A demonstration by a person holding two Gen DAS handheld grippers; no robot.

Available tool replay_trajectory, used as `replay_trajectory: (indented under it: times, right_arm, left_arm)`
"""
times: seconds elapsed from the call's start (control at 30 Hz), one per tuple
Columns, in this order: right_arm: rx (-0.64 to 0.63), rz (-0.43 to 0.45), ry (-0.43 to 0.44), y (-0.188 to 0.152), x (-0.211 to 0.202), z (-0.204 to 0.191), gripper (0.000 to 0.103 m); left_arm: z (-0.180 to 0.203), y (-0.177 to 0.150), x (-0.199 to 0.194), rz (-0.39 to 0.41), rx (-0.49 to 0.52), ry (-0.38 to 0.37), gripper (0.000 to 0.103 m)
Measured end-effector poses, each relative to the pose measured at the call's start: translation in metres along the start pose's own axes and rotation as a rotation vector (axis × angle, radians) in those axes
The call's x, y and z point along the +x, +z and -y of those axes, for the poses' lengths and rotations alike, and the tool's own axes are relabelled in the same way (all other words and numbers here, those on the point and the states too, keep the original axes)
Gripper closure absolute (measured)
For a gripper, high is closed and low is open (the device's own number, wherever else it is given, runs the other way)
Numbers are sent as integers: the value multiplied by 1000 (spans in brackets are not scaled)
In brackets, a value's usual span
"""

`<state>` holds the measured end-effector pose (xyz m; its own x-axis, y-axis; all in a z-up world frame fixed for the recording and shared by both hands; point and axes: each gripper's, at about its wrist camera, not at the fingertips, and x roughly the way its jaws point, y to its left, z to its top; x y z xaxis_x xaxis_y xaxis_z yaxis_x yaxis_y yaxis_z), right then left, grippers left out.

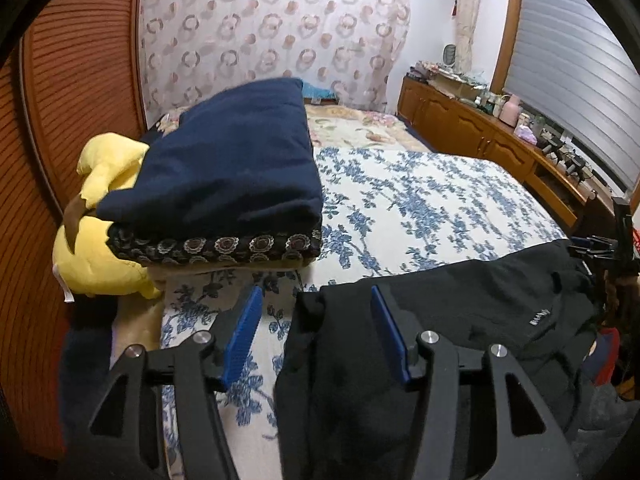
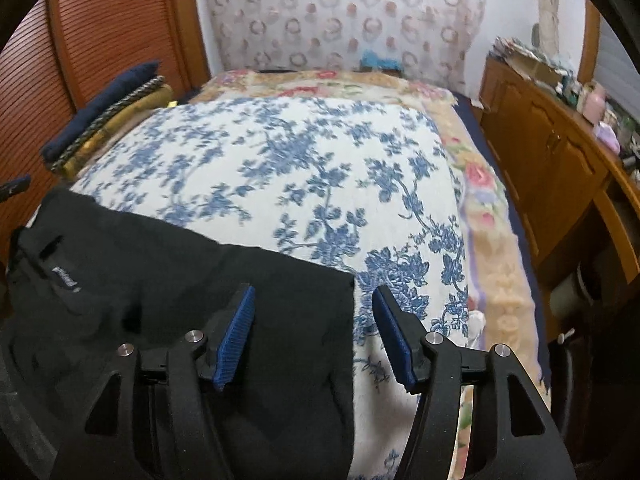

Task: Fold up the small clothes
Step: 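Grasp the black T-shirt's edge with the left gripper while the right gripper grasps the hem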

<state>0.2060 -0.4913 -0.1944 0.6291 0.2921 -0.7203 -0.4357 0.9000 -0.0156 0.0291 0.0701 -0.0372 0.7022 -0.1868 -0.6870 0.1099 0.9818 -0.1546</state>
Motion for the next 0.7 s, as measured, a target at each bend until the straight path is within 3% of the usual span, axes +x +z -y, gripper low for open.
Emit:
replay_trajectory:
  times: [0.43, 0.7]
  right_arm:
    - [-13, -6, -32, -7, 16, 1, 30]
    - [-18, -20, -29, -5, 18, 2, 28]
  left_arm:
    - [-6, -9, 47, -135, -17, 18, 48]
    - [-6, -13, 52, -162, -12, 24, 48]
